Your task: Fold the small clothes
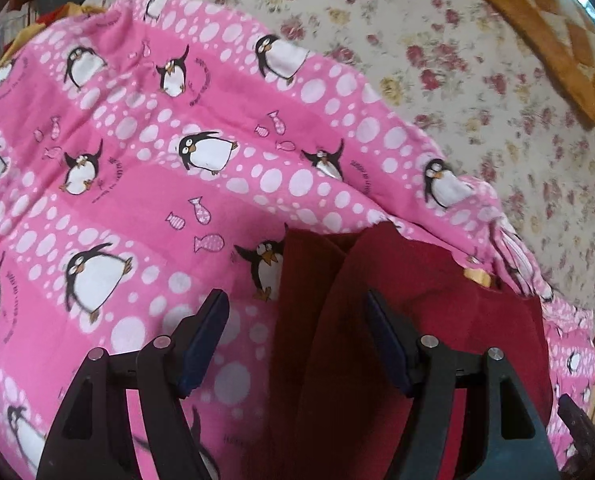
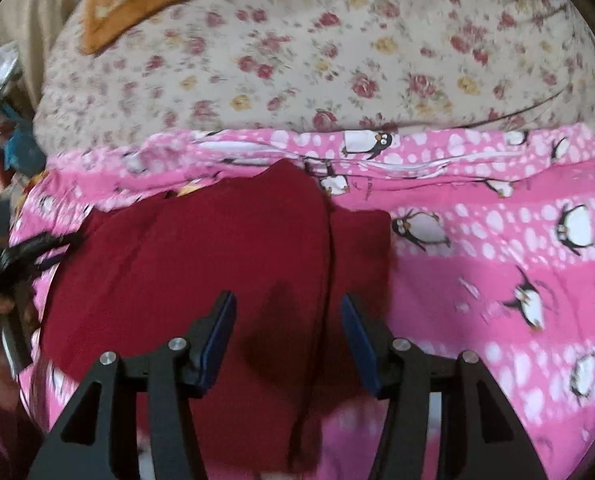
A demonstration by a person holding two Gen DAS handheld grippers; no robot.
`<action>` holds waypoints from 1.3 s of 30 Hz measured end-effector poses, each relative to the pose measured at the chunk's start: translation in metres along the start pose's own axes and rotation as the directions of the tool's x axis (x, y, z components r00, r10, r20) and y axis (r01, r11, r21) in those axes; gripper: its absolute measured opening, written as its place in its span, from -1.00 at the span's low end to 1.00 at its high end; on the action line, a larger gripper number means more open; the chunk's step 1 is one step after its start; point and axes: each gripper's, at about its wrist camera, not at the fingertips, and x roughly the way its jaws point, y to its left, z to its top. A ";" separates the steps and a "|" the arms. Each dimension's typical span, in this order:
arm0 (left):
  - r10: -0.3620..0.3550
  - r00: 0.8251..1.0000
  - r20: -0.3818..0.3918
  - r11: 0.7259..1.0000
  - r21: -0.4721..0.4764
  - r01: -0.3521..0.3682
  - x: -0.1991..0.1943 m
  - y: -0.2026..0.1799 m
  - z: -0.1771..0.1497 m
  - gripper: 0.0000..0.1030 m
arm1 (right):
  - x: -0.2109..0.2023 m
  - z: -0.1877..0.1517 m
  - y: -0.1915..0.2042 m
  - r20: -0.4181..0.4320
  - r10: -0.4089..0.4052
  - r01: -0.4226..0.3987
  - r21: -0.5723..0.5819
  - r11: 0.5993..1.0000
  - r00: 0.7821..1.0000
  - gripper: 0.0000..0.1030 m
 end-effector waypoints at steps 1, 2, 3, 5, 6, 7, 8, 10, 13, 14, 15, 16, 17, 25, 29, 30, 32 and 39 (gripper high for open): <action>-0.005 1.000 0.000 1.000 0.006 0.005 -0.004 -0.001 -0.003 -0.03 | -0.009 -0.007 0.005 0.001 0.010 -0.010 -0.020 1.000 1.000 0.11; -0.012 1.000 -0.002 1.000 0.009 0.012 -0.010 -0.002 -0.008 -0.03 | -0.015 -0.013 0.006 -0.001 0.016 -0.017 -0.032 0.999 1.000 0.11; -0.020 1.000 -0.003 1.000 0.008 0.020 -0.013 -0.002 -0.010 -0.03 | -0.019 -0.021 0.009 -0.010 0.022 -0.022 -0.046 0.999 1.000 0.11; -0.033 0.999 -0.007 0.999 0.007 0.033 -0.020 -0.002 -0.016 -0.03 | -0.018 -0.032 0.013 -0.036 0.021 -0.023 -0.063 0.998 0.999 0.11; -0.038 0.999 -0.008 0.999 0.005 0.038 -0.023 -0.002 -0.018 -0.03 | -0.014 -0.039 0.013 -0.053 0.010 -0.014 -0.065 0.998 0.999 0.11; -0.044 0.999 -0.009 0.999 0.001 0.044 -0.026 -0.004 -0.021 -0.03 | -0.004 -0.046 0.012 -0.084 -0.014 0.008 -0.062 0.998 0.996 0.11; -0.054 0.998 -0.009 0.998 -0.013 0.054 -0.032 -0.003 -0.025 -0.03 | 0.006 -0.052 0.010 -0.125 -0.037 0.029 -0.063 0.998 0.991 0.11; -0.065 0.998 -0.018 0.997 -0.039 0.065 -0.039 -0.001 -0.030 -0.03 | 0.013 -0.058 0.007 -0.138 -0.037 0.031 -0.049 0.998 0.990 0.11; -0.078 0.997 -0.020 0.996 -0.040 0.077 -0.052 0.001 -0.035 -0.03 | -0.001 -0.053 0.005 -0.133 -0.031 0.031 -0.001 1.000 0.991 0.11; -0.076 0.997 -0.018 0.997 -0.032 0.075 -0.054 0.001 -0.035 -0.03 | -0.008 -0.052 0.006 -0.118 -0.031 0.031 0.003 1.000 0.993 0.11; -0.070 0.997 -0.016 0.997 -0.026 0.069 -0.055 0.002 -0.035 -0.03 | -0.016 -0.052 0.009 -0.103 -0.031 0.031 0.000 1.000 0.994 0.12; -0.063 0.998 -0.020 0.998 -0.023 0.063 -0.054 0.003 -0.033 -0.03 | -0.024 -0.054 0.015 -0.087 -0.025 0.024 -0.013 1.000 0.996 0.12; -0.067 0.997 -0.025 0.998 -0.025 0.066 -0.053 0.004 -0.032 -0.03 | -0.029 -0.056 0.021 -0.079 -0.014 0.012 -0.027 1.000 0.997 0.12; -0.108 0.992 -0.058 0.994 -0.014 0.107 -0.034 0.011 -0.005 -0.03 | -0.035 -0.079 0.126 -0.068 0.168 -0.180 -0.273 0.945 0.983 0.29; -0.102 0.991 -0.092 0.995 -0.004 0.102 -0.014 0.013 0.004 -0.03 | -0.019 -0.078 0.167 -0.100 0.224 -0.244 -0.287 0.926 0.969 0.29; -0.115 0.988 -0.102 0.993 -0.007 0.115 -0.009 0.013 0.006 -0.03 | -0.016 -0.078 0.175 -0.100 0.224 -0.244 -0.297 0.923 0.969 0.29; -0.138 0.983 -0.121 0.990 -0.014 0.138 -0.003 0.013 0.008 -0.03 | -0.008 -0.078 0.195 -0.098 0.233 -0.252 -0.328 0.910 0.968 0.29; -0.172 0.966 -0.194 0.984 0.005 0.176 0.021 0.011 0.017 -0.03 | 0.018 -0.077 0.245 -0.101 0.263 -0.282 -0.389 0.877 0.959 0.36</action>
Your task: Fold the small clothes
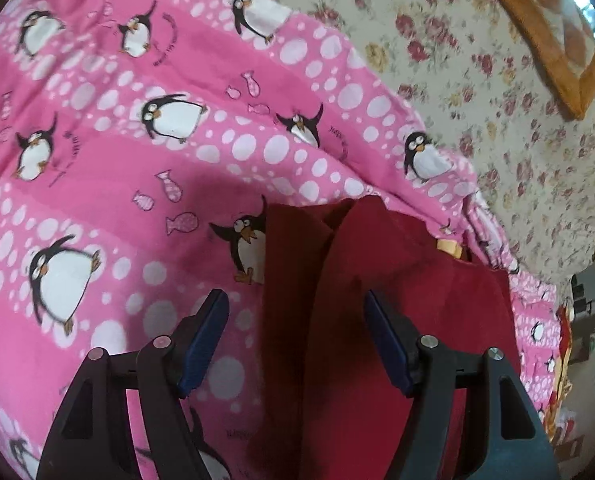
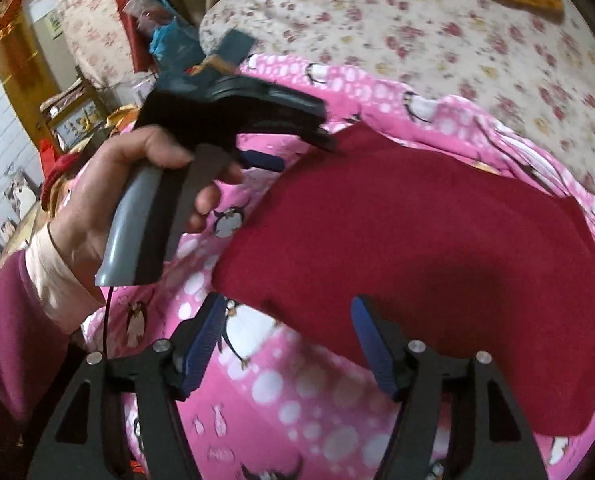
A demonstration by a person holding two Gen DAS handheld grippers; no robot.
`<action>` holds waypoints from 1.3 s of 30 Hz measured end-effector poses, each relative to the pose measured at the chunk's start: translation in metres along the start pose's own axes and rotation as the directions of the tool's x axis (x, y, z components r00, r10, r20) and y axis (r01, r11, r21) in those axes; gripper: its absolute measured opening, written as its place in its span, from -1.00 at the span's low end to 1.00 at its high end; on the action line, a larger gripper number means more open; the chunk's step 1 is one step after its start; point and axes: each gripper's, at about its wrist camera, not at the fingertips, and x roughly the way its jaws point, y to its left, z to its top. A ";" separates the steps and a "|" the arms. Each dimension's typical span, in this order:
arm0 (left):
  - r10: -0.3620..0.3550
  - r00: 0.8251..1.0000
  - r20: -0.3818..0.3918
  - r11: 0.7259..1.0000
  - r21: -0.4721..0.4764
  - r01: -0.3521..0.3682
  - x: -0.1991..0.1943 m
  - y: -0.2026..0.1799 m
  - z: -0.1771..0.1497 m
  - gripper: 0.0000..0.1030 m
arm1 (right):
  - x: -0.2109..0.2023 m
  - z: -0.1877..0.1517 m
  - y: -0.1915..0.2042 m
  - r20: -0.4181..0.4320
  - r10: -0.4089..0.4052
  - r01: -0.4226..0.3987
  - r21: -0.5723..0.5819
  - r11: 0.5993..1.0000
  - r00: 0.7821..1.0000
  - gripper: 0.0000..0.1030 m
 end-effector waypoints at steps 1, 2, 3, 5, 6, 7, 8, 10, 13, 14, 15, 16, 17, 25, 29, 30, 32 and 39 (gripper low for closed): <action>-0.007 1.000 -0.013 1.000 0.015 0.007 0.003 -0.001 0.002 -0.03 | 0.005 0.001 0.004 -0.002 -0.006 0.006 -0.013 1.000 1.000 0.36; -0.010 1.000 -0.025 1.000 0.028 0.011 0.006 -0.002 0.003 -0.03 | 0.010 0.002 0.009 -0.001 -0.008 0.008 -0.024 1.000 1.000 0.36; -0.010 0.999 -0.034 0.999 0.035 0.011 0.008 -0.002 0.004 -0.03 | 0.013 0.002 0.013 0.002 -0.009 0.009 -0.032 0.999 1.000 0.36; -0.003 0.999 -0.053 0.998 0.069 0.007 0.013 -0.004 0.006 -0.03 | 0.021 0.003 0.021 0.005 -0.017 0.017 -0.052 0.999 1.000 0.37; 0.003 0.998 -0.058 0.996 0.093 0.003 0.015 -0.006 0.007 -0.03 | 0.026 0.005 0.026 0.005 -0.024 0.024 -0.067 0.997 1.000 0.38; 0.004 0.998 -0.062 0.994 0.105 0.002 0.016 -0.006 0.007 -0.03 | 0.029 0.005 0.030 0.004 -0.029 0.029 -0.078 0.997 1.000 0.38; 0.002 0.998 -0.068 0.993 0.119 0.006 0.017 -0.006 0.009 -0.03 | 0.033 0.007 0.034 0.000 -0.038 0.038 -0.096 0.995 0.999 0.39; -0.003 0.997 -0.076 0.991 0.132 0.013 0.018 -0.006 0.011 -0.03 | 0.042 0.009 0.041 -0.005 -0.050 0.049 -0.125 0.991 0.999 0.41; -0.005 0.997 -0.082 0.988 0.156 0.018 0.019 -0.004 0.012 -0.03 | 0.053 0.012 0.049 -0.011 -0.062 0.060 -0.150 0.987 0.998 0.46; -0.005 0.997 -0.081 0.986 0.166 0.018 0.019 -0.004 0.012 -0.03 | 0.055 0.013 0.051 -0.013 -0.069 0.066 -0.153 0.986 0.998 0.47; -0.003 0.997 -0.081 0.986 0.169 0.017 0.020 -0.004 0.013 -0.03 | 0.059 0.014 0.054 -0.015 -0.078 0.075 -0.157 0.985 0.997 0.49; 0.000 0.997 -0.079 0.984 0.176 0.014 0.021 -0.004 0.013 -0.03 | 0.062 0.015 0.054 -0.016 -0.089 0.085 -0.161 0.983 0.996 0.50; 0.004 0.997 -0.076 0.983 0.181 0.010 0.022 -0.006 0.013 -0.03 | 0.065 0.016 0.055 -0.020 -0.107 0.102 -0.164 0.981 0.994 0.51; 0.026 0.998 -0.065 0.979 0.206 -0.012 0.025 -0.008 0.014 -0.02 | 0.082 0.023 0.048 -0.026 -0.216 0.213 -0.103 0.972 0.976 0.40; 0.040 0.998 -0.058 0.977 0.209 -0.027 0.028 -0.012 0.013 -0.01 | 0.079 0.024 0.040 -0.005 -0.218 0.217 -0.080 0.973 0.976 0.05; 0.044 0.998 -0.054 0.978 0.207 -0.032 0.029 -0.014 0.012 -0.01 | 0.076 0.024 0.036 -0.002 -0.203 0.202 -0.061 0.977 0.979 -0.06; 0.051 0.997 -0.052 0.977 0.211 -0.039 0.032 -0.017 0.011 -0.01 | 0.072 0.027 0.029 -0.003 -0.179 0.179 -0.023 0.984 0.984 -0.34; 0.079 0.997 -0.024 0.972 0.226 -0.071 0.033 -0.026 0.007 -0.16 | 0.060 0.027 0.011 -0.010 -0.082 0.082 0.079 0.993 0.997 -0.55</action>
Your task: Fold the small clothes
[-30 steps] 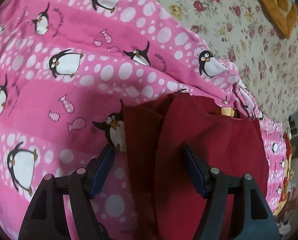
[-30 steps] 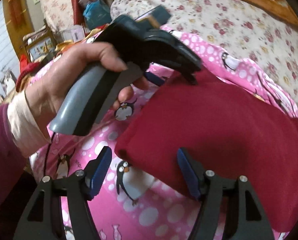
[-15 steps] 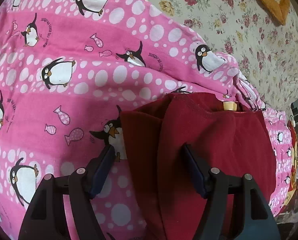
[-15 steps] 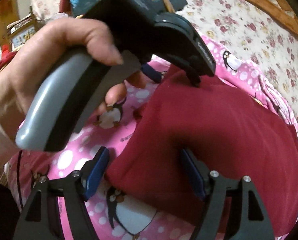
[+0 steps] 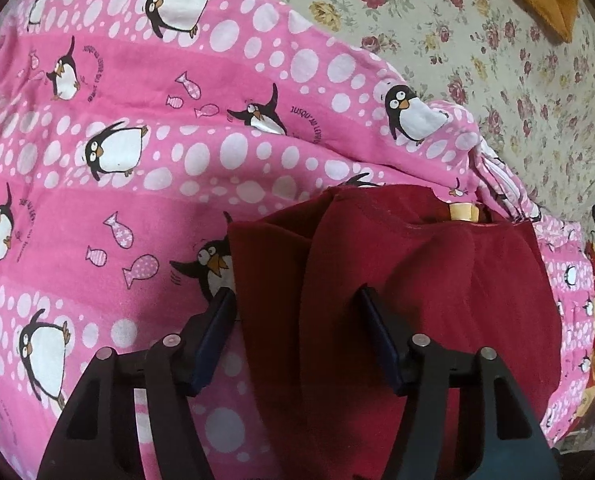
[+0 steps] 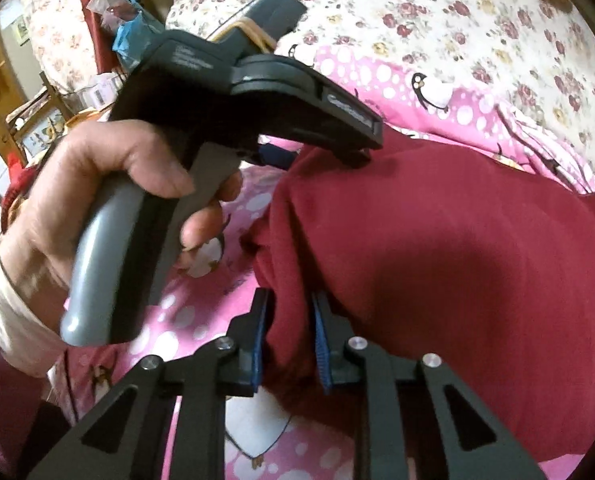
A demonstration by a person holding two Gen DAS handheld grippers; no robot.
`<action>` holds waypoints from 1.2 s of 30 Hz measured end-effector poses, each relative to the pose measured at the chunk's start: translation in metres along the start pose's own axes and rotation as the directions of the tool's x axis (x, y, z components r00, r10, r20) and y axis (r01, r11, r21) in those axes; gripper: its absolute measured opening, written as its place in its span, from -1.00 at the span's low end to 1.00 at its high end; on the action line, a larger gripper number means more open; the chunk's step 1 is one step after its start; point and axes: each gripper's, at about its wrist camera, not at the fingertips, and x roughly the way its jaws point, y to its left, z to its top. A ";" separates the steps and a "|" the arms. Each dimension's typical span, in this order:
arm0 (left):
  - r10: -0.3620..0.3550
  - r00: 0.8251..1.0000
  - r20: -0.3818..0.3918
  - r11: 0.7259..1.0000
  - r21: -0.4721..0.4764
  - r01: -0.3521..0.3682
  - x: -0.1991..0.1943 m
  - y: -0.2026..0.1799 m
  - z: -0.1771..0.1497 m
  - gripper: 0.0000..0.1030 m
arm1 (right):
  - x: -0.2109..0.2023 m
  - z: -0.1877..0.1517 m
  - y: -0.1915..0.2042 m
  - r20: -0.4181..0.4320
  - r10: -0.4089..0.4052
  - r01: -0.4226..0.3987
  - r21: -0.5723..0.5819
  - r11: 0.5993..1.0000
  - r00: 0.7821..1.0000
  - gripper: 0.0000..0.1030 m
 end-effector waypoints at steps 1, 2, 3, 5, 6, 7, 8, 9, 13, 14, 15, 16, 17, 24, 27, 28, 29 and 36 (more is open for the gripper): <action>0.006 1.000 0.004 1.000 0.005 -0.006 0.000 -0.001 0.000 -0.16 | -0.002 -0.001 0.000 0.008 0.004 -0.004 0.007 1.000 1.000 -0.47; 0.011 1.000 0.006 1.000 0.009 -0.011 0.000 -0.003 -0.001 -0.16 | -0.004 -0.002 0.000 0.013 0.002 -0.003 0.020 1.000 1.000 -0.21; 0.013 1.000 0.006 1.000 0.011 -0.013 0.000 -0.003 -0.001 -0.16 | -0.005 -0.003 0.000 0.015 -0.003 0.002 0.037 0.999 1.000 0.07; 0.009 1.000 0.004 1.000 0.011 -0.009 0.001 -0.004 -0.001 -0.16 | -0.007 -0.005 0.004 0.014 -0.005 0.004 0.043 0.999 1.000 0.22; 0.005 1.000 0.003 1.000 0.009 -0.005 0.001 -0.003 -0.001 -0.16 | -0.007 -0.006 0.007 0.010 -0.015 0.015 0.029 0.999 1.000 0.27; -0.003 1.000 0.000 1.000 0.007 0.003 0.001 -0.002 0.000 -0.16 | -0.006 -0.009 0.016 0.004 -0.034 0.034 0.001 0.999 0.999 0.31; -0.008 1.000 -0.002 1.000 0.007 0.008 0.001 -0.002 0.000 -0.16 | -0.006 -0.011 0.022 0.004 -0.051 0.051 -0.027 0.998 0.999 0.40; -0.012 1.000 -0.003 1.000 0.007 0.012 0.000 0.000 0.000 -0.16 | -0.006 -0.015 0.028 0.006 -0.068 0.069 -0.056 0.996 0.998 0.50; -0.018 1.000 -0.006 1.000 0.007 0.018 -0.001 0.003 0.000 -0.15 | 0.002 -0.026 0.047 0.012 -0.167 0.167 -0.153 0.974 0.986 0.56; -0.020 1.000 -0.006 1.000 0.009 0.020 -0.002 0.004 0.000 -0.15 | 0.004 -0.029 0.050 0.023 -0.184 0.186 -0.174 0.967 0.983 0.58; -0.022 1.000 -0.006 1.000 0.009 0.022 -0.002 0.005 0.000 -0.14 | 0.005 -0.031 0.051 0.039 -0.202 0.205 -0.189 0.960 0.979 0.58; -0.025 1.000 -0.007 1.000 0.007 0.026 -0.002 0.006 -0.001 -0.13 | 0.005 -0.031 0.050 0.044 -0.209 0.213 -0.188 0.959 0.977 0.57; -0.030 1.000 -0.008 1.000 0.004 0.030 -0.002 0.008 -0.001 -0.11 | 0.004 -0.030 0.046 0.045 -0.210 0.215 -0.173 0.961 0.977 0.50; -0.043 0.999 -0.010 0.999 0.005 0.043 -0.001 0.006 -0.002 -0.17 | -0.004 -0.018 0.026 0.023 -0.207 0.208 -0.121 0.971 0.978 -0.54; -0.055 0.998 -0.007 0.998 0.017 0.055 -0.004 0.002 -0.003 -0.48 | -0.002 -0.012 0.020 0.008 -0.176 0.176 -0.097 0.980 0.984 -0.56; -0.053 0.999 -0.004 0.998 0.024 0.053 -0.005 0.000 -0.003 -0.58 | -0.002 -0.012 0.020 0.007 -0.174 0.174 -0.095 0.980 0.985 -0.56; -0.050 0.999 0.001 0.998 0.030 0.050 -0.006 -0.002 -0.003 -0.62 | -0.003 -0.012 0.020 0.006 -0.174 0.174 -0.095 0.980 0.985 -0.56; -0.035 0.999 0.020 0.999 0.031 0.034 -0.007 -0.007 -0.004 -0.79 | -0.006 -0.015 0.026 0.002 -0.178 0.177 -0.097 0.979 0.984 -0.57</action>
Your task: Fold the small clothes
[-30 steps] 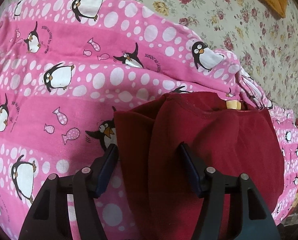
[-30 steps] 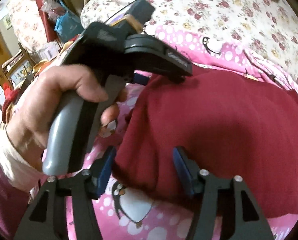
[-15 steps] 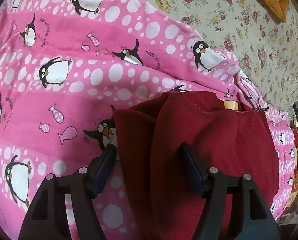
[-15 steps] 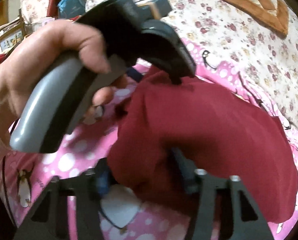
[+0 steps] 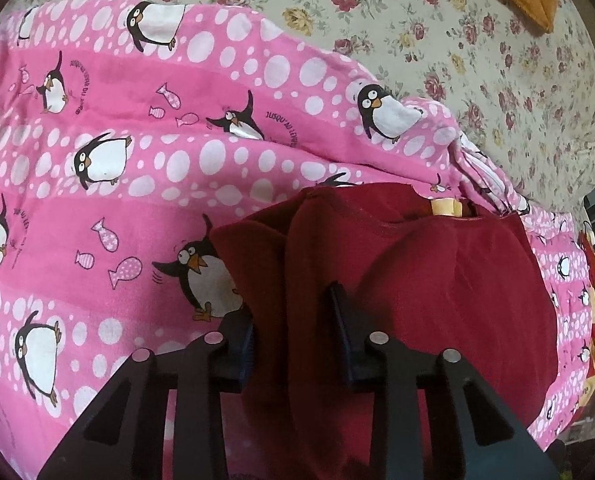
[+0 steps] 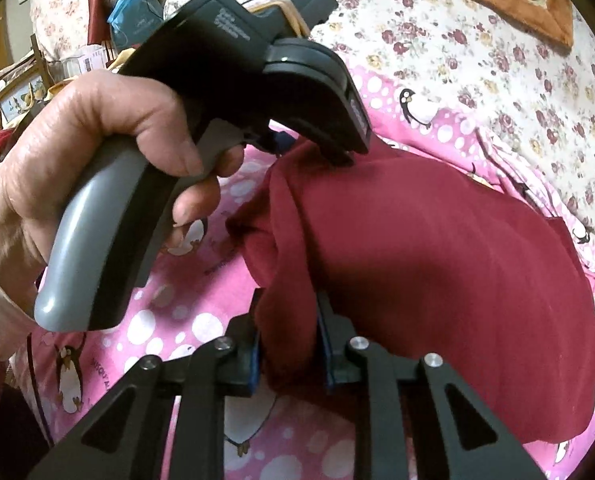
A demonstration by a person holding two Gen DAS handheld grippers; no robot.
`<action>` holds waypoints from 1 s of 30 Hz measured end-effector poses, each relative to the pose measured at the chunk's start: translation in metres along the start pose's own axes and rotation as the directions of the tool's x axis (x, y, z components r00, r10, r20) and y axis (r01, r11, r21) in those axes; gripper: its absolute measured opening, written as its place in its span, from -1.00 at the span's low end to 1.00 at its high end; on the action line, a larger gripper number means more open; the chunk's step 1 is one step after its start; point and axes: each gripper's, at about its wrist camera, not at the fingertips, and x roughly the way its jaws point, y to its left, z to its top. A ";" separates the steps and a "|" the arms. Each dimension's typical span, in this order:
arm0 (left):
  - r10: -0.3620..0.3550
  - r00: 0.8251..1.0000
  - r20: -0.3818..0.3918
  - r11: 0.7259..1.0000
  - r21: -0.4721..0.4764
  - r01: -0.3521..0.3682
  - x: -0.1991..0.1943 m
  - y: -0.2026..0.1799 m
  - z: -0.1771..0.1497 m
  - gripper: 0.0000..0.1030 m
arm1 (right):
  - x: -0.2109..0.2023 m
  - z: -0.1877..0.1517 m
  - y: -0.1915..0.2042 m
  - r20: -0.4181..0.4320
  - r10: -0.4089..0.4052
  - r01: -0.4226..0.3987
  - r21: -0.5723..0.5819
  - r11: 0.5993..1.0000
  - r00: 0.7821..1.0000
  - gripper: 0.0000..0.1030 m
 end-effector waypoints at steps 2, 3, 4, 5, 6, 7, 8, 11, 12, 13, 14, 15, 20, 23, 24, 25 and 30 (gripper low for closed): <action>-0.001 1.000 0.003 1.000 -0.004 0.001 -0.001 0.001 0.000 -0.80 | -0.001 -0.001 0.001 -0.002 0.003 -0.003 0.001 1.000 1.000 -0.57; -0.002 1.000 0.003 1.000 -0.007 0.002 -0.001 0.001 -0.001 -0.80 | -0.001 -0.001 0.001 -0.004 0.005 -0.005 0.002 1.000 1.000 -0.57; -0.004 1.000 0.003 1.000 -0.008 0.004 0.000 0.002 -0.001 -0.80 | -0.001 -0.001 0.001 -0.005 0.007 -0.007 0.004 1.000 1.000 -0.57; -0.006 1.000 0.002 1.000 -0.011 0.006 0.000 0.002 -0.001 -0.80 | 0.001 0.001 -0.002 -0.007 0.008 -0.008 0.005 1.000 1.000 -0.57; -0.010 1.000 0.002 1.000 -0.015 0.010 -0.001 0.003 -0.001 -0.80 | 0.002 0.002 -0.002 -0.007 0.008 -0.008 0.005 1.000 1.000 -0.57; -0.013 1.000 0.002 1.000 -0.018 0.013 -0.001 0.004 -0.001 -0.80 | 0.002 0.002 -0.002 -0.007 0.007 -0.007 0.005 1.000 1.000 -0.57; -0.017 1.000 0.001 1.000 -0.021 0.017 -0.001 0.005 -0.001 -0.80 | 0.002 0.002 -0.002 -0.006 0.007 -0.007 0.005 1.000 1.000 -0.57; -0.027 1.000 0.000 0.999 -0.030 0.027 -0.001 0.007 -0.001 -0.80 | 0.002 0.002 -0.002 -0.006 0.008 -0.008 0.005 1.000 1.000 -0.57; -0.029 1.000 -0.001 0.999 -0.031 0.029 -0.001 0.007 -0.002 -0.80 | 0.002 0.002 -0.002 -0.006 0.008 -0.008 0.006 1.000 1.000 -0.57; -0.033 0.999 -0.002 0.999 -0.031 0.033 -0.002 0.008 -0.002 -0.80 | 0.002 0.002 -0.002 -0.007 0.009 -0.009 0.007 1.000 1.000 -0.57; -0.036 0.999 -0.002 0.999 -0.032 0.036 -0.002 0.008 -0.002 -0.80 | 0.003 0.002 -0.003 -0.007 0.010 -0.010 0.010 1.000 1.000 -0.56; -0.038 0.999 -0.003 0.999 -0.033 0.038 -0.002 0.009 -0.002 -0.80 | 0.003 0.002 -0.003 -0.007 0.011 -0.011 0.010 1.000 1.000 -0.57; -0.043 0.999 -0.003 0.998 -0.041 0.043 -0.003 0.010 -0.003 -0.80 | 0.004 0.002 -0.003 -0.007 0.013 -0.013 0.015 1.000 1.000 -0.57; -0.050 0.999 -0.001 0.997 -0.053 0.049 -0.004 0.012 -0.003 -0.80 | 0.004 0.003 -0.004 -0.008 0.021 -0.021 0.023 1.000 1.000 -0.57; -0.053 0.999 0.001 0.997 -0.061 0.053 -0.005 0.013 -0.003 -0.80 | 0.004 0.003 -0.005 -0.008 0.026 -0.025 0.027 0.999 1.000 -0.57; -0.055 0.999 0.004 0.996 -0.065 0.055 -0.006 0.014 -0.003 -0.84 | 0.003 0.003 -0.006 -0.007 0.034 -0.033 0.035 0.999 0.999 -0.57; -0.059 0.998 0.021 0.995 -0.074 0.060 -0.012 0.014 -0.002 -0.92 | -0.005 0.004 -0.016 0.019 0.068 -0.070 0.083 0.994 0.997 -0.59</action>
